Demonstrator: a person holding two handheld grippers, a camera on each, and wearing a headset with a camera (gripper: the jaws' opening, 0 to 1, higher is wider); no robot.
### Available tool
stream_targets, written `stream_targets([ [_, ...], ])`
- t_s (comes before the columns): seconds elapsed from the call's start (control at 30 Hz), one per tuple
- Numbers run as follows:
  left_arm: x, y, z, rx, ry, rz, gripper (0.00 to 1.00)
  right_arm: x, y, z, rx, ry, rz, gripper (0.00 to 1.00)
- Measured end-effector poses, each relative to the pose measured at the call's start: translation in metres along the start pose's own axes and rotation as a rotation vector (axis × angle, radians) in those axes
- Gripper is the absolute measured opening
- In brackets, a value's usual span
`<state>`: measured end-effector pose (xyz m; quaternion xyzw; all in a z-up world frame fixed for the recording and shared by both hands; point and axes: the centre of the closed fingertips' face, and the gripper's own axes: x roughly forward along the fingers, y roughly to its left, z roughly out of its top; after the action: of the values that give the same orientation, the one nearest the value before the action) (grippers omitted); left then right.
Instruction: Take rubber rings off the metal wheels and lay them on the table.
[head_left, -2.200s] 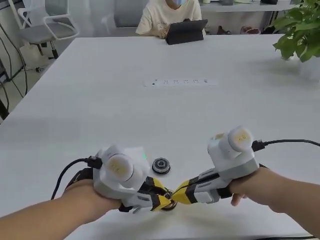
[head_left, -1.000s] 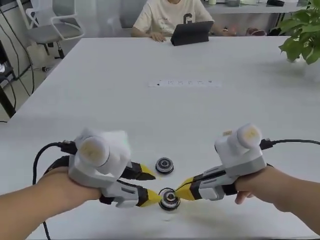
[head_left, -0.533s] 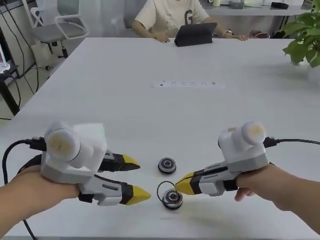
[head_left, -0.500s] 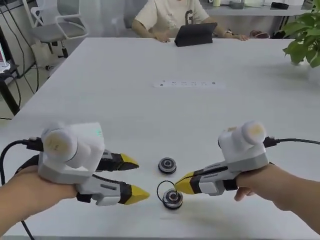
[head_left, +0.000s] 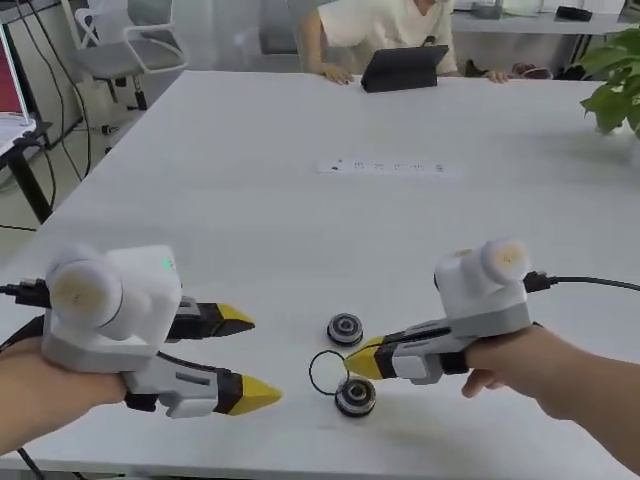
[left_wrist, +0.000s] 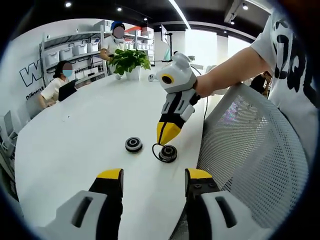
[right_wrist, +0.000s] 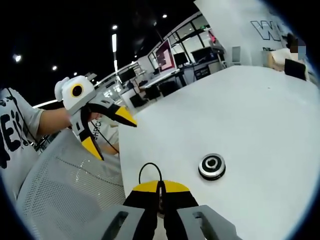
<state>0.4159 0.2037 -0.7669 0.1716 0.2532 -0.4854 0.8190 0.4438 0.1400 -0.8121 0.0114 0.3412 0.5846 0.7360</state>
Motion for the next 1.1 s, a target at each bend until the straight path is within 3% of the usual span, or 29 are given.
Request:
stream_targets([
  [0.37,-0.010,0.004,-0.008,-0.023,0.003,0.029,0.50,0.019,0.001,0.002,0.009,-0.001,-0.008,0.00],
  [0.67,-0.015,0.006,-0.013,-0.032,0.006,0.043,0.50,0.028,-0.014,0.001,0.033,0.000,-0.099,0.00],
  [1.1,-0.016,0.012,-0.013,-0.034,0.008,0.051,0.51,0.033,-0.026,-0.003,0.007,0.019,-0.166,0.00],
])
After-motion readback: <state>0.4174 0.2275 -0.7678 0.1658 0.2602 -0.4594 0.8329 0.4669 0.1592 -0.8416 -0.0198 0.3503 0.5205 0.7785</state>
